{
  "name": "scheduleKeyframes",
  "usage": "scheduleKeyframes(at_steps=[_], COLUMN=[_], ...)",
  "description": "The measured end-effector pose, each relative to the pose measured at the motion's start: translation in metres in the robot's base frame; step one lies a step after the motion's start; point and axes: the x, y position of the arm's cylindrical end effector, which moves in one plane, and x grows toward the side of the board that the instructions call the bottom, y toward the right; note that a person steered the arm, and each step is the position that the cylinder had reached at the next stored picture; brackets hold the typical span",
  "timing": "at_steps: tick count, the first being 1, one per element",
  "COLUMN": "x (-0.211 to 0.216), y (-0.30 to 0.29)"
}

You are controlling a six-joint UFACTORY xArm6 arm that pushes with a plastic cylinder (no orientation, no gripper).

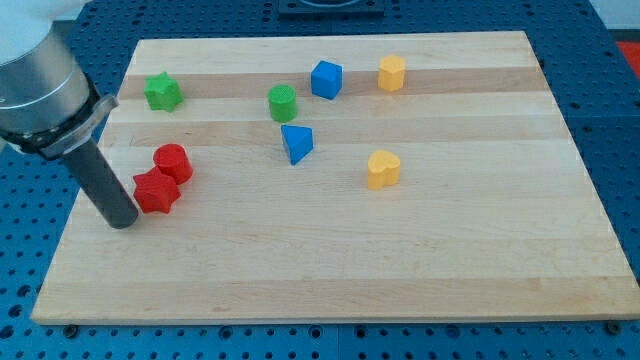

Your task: Move the yellow heart to the top right of the red circle

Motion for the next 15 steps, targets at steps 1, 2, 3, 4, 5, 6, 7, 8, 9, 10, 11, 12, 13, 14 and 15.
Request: scheduleKeyframes(at_steps=[1, 2, 3, 4, 5, 6, 7, 8, 9, 10, 11, 12, 13, 14, 15], x=[-0.004, -0.004, -0.004, 0.002, 0.002, 0.002, 0.002, -0.019, -0.057, -0.098, -0.13, -0.134, -0.088, -0.026, -0.014], y=[0.009, 0.023, 0.021, -0.006, -0.035, -0.057, -0.065, -0.073, -0.064, -0.05, -0.001, 0.106, 0.16, 0.179, 0.288])
